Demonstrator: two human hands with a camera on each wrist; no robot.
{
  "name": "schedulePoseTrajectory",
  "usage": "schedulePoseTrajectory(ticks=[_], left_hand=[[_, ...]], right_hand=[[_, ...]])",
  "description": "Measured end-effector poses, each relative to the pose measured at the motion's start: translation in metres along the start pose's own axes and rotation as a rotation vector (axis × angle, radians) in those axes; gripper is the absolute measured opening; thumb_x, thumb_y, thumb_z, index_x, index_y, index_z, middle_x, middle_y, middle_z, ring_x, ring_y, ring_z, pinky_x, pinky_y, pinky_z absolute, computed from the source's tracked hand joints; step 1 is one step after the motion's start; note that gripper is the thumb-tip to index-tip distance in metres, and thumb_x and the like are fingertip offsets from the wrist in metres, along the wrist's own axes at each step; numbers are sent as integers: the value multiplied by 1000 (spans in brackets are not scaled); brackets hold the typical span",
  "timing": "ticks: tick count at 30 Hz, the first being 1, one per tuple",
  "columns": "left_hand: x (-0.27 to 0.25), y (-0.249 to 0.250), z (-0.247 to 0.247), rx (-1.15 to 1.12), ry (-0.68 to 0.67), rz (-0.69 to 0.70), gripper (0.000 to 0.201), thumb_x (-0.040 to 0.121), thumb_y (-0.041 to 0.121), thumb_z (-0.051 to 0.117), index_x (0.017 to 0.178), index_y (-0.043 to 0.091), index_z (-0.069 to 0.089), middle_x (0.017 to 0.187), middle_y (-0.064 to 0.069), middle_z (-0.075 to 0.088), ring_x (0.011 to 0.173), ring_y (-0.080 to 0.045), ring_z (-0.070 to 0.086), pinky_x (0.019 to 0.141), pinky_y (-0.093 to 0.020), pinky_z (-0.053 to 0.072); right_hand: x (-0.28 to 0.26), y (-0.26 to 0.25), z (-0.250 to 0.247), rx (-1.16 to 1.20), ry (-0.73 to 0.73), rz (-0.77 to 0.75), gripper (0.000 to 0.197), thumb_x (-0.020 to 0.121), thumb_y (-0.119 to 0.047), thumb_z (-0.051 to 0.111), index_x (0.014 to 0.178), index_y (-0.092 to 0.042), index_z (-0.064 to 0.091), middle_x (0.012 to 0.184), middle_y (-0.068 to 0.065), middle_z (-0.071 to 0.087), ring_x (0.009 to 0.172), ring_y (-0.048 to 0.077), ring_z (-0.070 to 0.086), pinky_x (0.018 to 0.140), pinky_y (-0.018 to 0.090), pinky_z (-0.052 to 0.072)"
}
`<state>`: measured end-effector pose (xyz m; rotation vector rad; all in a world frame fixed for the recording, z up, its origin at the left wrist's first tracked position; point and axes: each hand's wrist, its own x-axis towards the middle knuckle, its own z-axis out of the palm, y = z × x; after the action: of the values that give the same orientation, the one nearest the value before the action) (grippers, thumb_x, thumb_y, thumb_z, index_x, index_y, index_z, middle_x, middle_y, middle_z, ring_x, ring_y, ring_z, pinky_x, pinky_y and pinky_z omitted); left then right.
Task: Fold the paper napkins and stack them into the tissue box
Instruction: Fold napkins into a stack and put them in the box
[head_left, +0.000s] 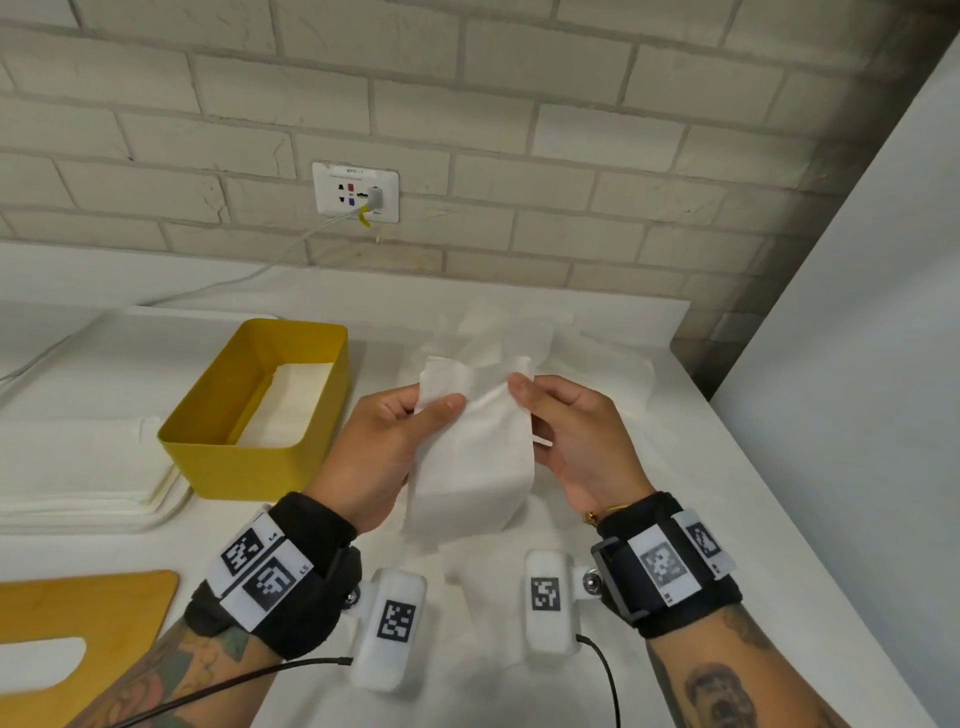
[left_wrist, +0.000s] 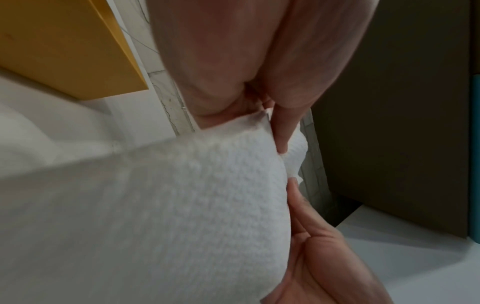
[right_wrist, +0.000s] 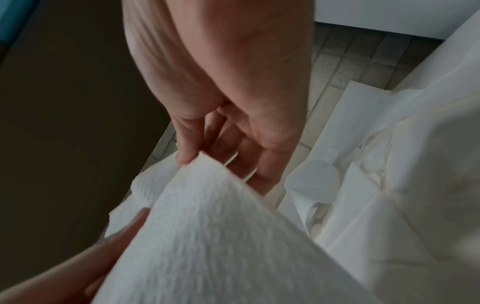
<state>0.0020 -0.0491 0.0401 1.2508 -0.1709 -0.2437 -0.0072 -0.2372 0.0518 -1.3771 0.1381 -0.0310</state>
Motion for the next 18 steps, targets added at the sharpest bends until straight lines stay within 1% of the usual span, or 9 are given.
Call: schedulePoseTrajectory(ticks=[3, 7, 9, 10, 11, 13, 15, 17, 18], left_hand=[[0, -2, 1, 21, 5, -5, 23, 91, 19, 66, 107, 5, 75, 106, -15, 78, 90, -25, 75, 68, -27, 60], [0, 0, 3, 16, -9, 9, 30, 89, 20, 66, 111, 2, 74, 108, -15, 78, 93, -26, 75, 72, -29, 61], [1, 2, 7, 12, 10, 49, 25, 93, 16, 64, 111, 2, 74, 108, -15, 77, 95, -26, 75, 78, -31, 62], [2, 4, 9, 14, 31, 76, 21, 95, 14, 63, 109, 3, 75, 107, -14, 78, 94, -25, 75, 79, -31, 61], [3, 6, 11, 8, 57, 102, 18, 96, 12, 63, 106, 4, 75, 104, -12, 79, 92, -23, 75, 78, -31, 61], [5, 13, 11, -28, 101, 137, 15, 95, 13, 63, 104, 7, 75, 101, -9, 79, 89, -22, 76, 73, -30, 61], [8, 20, 7, -65, 93, 138, 22, 91, 18, 66, 109, 7, 73, 106, -10, 79, 95, -25, 76, 74, -32, 62], [7, 24, 5, -76, 41, 102, 34, 88, 22, 67, 118, 6, 70, 115, -11, 76, 103, -27, 75, 80, -34, 63], [5, 24, 6, -73, 9, 69, 37, 88, 22, 66, 121, 6, 69, 118, -12, 75, 105, -28, 74, 82, -36, 63]], right_hand=[[-2, -1, 1, -6, 5, 0, 27, 95, -32, 69, 100, -6, 74, 91, 7, 75, 80, 20, 72, 67, 32, 57], [0, -3, 5, -64, 45, -113, 27, 93, -26, 72, 99, 1, 73, 92, 19, 71, 82, 23, 71, 66, 30, 58], [1, -4, 8, -24, 76, -112, 35, 94, -35, 70, 97, -1, 73, 99, 26, 72, 81, 27, 69, 68, 34, 56], [1, -2, 9, -17, 67, -96, 41, 91, -40, 71, 99, 0, 72, 104, 30, 69, 81, 29, 67, 70, 36, 55], [0, 1, 9, -18, 33, -74, 42, 88, -40, 75, 104, -1, 71, 105, 30, 69, 84, 30, 67, 74, 39, 55], [-7, 10, 8, -69, -86, -28, 35, 84, -26, 78, 112, -5, 72, 107, 17, 76, 97, 31, 73, 87, 43, 59], [-15, 18, 7, -126, -170, -7, 33, 82, -21, 79, 110, -4, 74, 108, 13, 77, 104, 31, 73, 97, 49, 57], [-18, 20, 3, -119, -182, -26, 36, 78, -24, 79, 107, -2, 75, 107, 14, 77, 103, 30, 74, 98, 47, 56], [-18, 18, 3, -118, -184, -27, 34, 80, -22, 78, 107, -1, 75, 108, 14, 77, 102, 29, 74, 96, 45, 57]])
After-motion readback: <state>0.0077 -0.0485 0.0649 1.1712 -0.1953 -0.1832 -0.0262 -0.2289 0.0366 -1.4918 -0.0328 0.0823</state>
